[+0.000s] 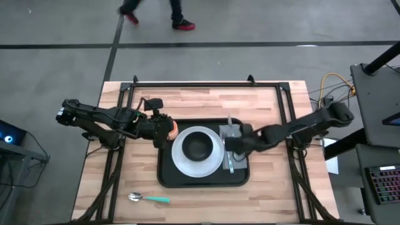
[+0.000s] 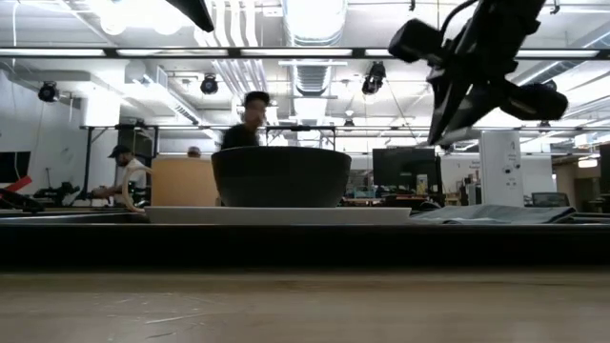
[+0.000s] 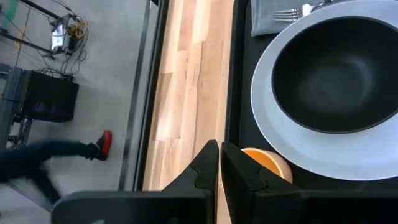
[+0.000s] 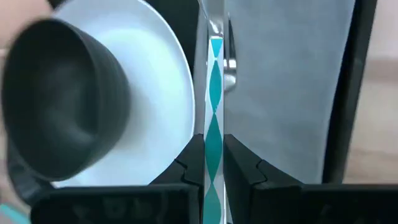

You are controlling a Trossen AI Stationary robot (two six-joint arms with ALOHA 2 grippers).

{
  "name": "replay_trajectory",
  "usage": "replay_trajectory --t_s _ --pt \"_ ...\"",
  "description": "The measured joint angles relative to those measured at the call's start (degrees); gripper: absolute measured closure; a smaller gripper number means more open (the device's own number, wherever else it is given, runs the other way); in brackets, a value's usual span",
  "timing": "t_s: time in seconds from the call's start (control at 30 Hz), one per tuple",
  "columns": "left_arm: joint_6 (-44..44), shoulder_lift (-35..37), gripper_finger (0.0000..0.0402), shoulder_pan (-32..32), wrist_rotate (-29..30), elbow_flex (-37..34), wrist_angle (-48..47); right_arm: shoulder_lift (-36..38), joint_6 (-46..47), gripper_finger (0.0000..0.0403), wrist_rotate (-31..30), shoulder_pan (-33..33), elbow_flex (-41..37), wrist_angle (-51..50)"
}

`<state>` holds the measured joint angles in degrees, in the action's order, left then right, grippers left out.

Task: Set up tray
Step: Put the white blue table knife on the gray table napkin to the right of the white blue fork

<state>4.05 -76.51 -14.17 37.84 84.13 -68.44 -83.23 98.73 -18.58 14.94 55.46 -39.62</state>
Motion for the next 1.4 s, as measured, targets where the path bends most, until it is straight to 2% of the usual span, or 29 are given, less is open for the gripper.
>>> replay_trajectory --t_s 0.13,0.33,0.63,0.93,1.4 --pt "-0.01 0.0 0.0402 0.0 -0.01 -0.03 -0.03 -5.98 3.13 0.0381 0.13 2.43 2.19 0.06" --pt "-0.01 0.0 0.0402 0.0 -0.04 -0.1 -0.03 -11.43 3.17 0.0381 3.79 4.37 4.04 0.1" --pt "0.0 0.0 0.0402 0.0 -0.22 -0.1 -0.07 -10.59 8.46 0.0381 3.44 6.49 1.75 -0.32" --pt "1.22 0.0 0.0401 0.0 -0.3 -0.1 -0.07 -13.23 8.01 0.0381 5.42 6.56 0.89 1.21" --pt "1.65 0.0 0.0401 0.0 -0.37 -0.11 -0.09 -13.2 8.27 0.0381 6.64 6.43 -2.67 6.1"
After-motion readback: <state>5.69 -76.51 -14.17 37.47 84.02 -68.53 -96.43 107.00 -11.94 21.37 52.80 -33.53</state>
